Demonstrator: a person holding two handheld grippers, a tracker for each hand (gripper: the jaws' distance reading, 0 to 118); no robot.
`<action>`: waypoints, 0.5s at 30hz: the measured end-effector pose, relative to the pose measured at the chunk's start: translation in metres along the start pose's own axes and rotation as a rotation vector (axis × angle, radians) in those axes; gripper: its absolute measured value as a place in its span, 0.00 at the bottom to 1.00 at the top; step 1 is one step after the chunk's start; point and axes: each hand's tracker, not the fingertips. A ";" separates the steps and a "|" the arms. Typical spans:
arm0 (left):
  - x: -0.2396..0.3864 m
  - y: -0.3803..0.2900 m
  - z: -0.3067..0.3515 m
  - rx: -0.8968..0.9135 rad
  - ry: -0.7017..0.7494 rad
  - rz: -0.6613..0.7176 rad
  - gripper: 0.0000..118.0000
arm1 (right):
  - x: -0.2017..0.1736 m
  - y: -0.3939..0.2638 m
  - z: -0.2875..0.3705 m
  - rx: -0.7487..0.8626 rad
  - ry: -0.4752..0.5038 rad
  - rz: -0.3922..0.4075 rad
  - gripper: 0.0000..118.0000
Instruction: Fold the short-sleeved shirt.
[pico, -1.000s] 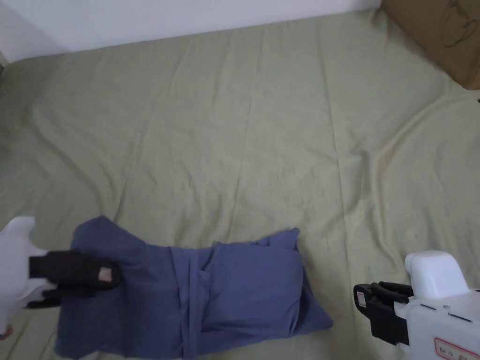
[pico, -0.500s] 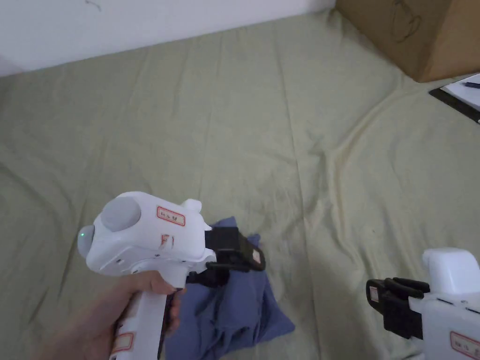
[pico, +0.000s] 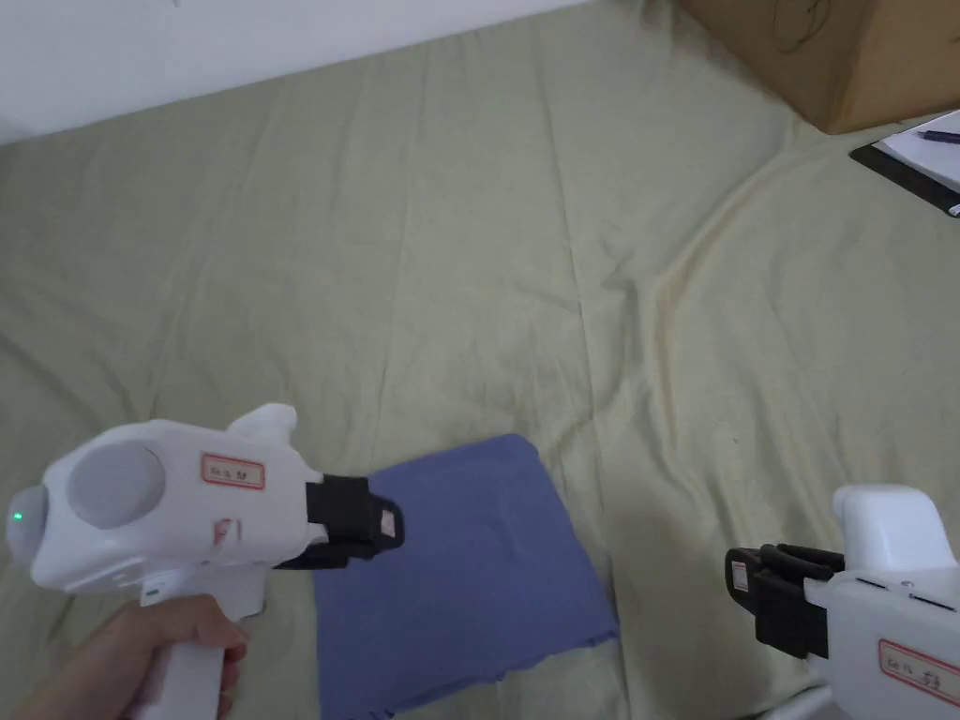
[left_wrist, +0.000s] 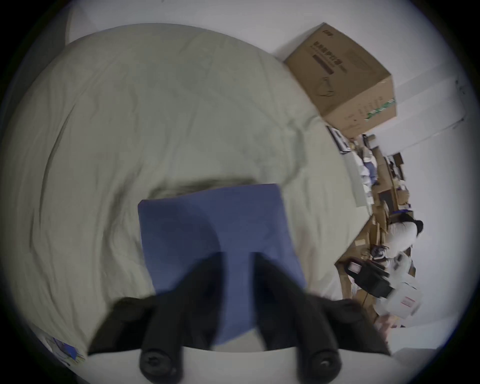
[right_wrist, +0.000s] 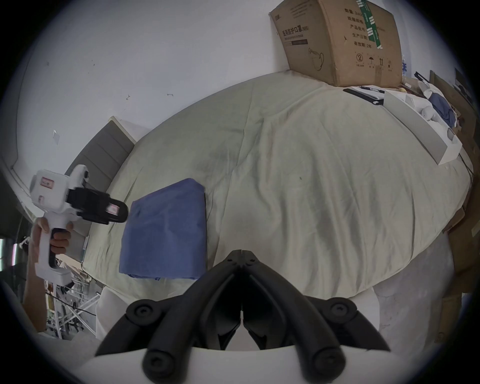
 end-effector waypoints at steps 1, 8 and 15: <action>-0.004 -0.002 -0.010 -0.013 -0.003 0.026 0.06 | 0.000 0.000 0.000 -0.005 0.006 0.000 0.00; 0.023 -0.005 -0.063 -0.025 -0.190 0.030 0.04 | 0.000 -0.002 0.003 -0.017 0.000 0.012 0.00; 0.058 -0.006 -0.087 -0.079 -0.257 -0.066 0.02 | 0.000 -0.001 0.007 -0.014 -0.008 0.010 0.00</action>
